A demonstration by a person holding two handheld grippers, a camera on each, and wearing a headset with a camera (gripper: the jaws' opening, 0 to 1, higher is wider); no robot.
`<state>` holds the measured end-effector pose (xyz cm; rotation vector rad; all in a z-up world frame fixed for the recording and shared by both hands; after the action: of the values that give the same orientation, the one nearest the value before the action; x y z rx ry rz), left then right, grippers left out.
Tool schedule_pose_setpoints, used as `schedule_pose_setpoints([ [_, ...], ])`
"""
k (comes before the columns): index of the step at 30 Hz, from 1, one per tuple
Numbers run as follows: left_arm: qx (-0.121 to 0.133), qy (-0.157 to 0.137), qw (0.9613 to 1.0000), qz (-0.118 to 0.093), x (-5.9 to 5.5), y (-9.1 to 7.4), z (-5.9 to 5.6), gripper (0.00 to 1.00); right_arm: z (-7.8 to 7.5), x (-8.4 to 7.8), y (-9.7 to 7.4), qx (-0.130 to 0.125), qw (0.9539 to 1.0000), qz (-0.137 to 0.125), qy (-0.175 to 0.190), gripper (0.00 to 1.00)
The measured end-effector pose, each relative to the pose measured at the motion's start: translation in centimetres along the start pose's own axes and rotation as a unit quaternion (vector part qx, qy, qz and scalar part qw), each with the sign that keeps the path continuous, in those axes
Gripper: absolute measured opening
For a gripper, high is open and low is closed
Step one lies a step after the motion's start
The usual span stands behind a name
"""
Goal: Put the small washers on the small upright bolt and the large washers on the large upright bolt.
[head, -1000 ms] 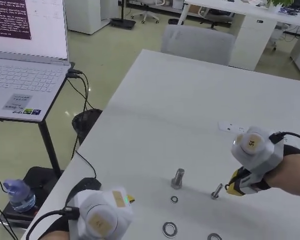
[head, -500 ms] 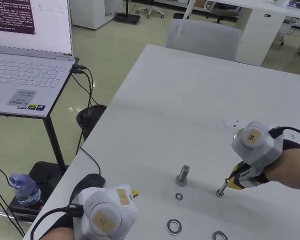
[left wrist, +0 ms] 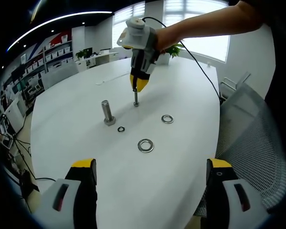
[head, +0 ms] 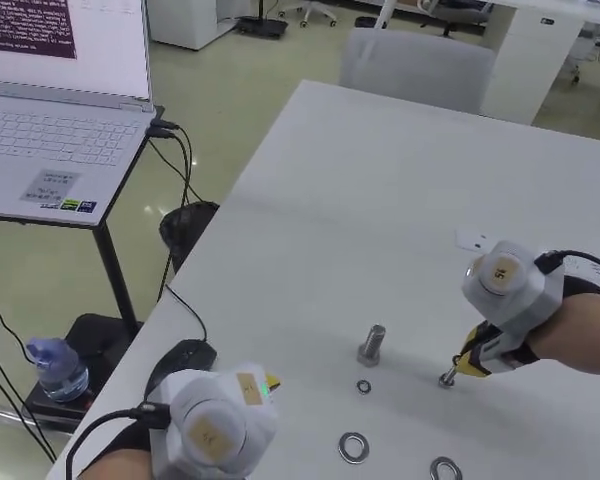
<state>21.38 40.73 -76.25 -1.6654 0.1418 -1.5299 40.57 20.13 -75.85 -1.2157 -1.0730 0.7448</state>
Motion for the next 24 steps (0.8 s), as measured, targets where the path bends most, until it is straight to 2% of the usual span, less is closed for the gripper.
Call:
schedule_pose_setpoints([
  [24, -0.001, -0.009, 0.9999, 0.012, -1.0, 0.0, -0.1, 0.91, 0.0, -0.7, 3.6, 0.012, 0.9996, 0.025, -0.009, 0.13],
])
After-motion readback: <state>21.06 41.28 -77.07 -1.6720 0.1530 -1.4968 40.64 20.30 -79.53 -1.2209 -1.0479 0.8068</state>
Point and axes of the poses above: the centre of the closed fingertips' face, and the gripper's own axes: y roughly forward along the fingers, z roughly to its left, x roughly out of its top, the point moved 7 cm from there along -y, roughly backward along the fingers, and after that the axes turned 12 degrees about y, right-handed, at the moved point
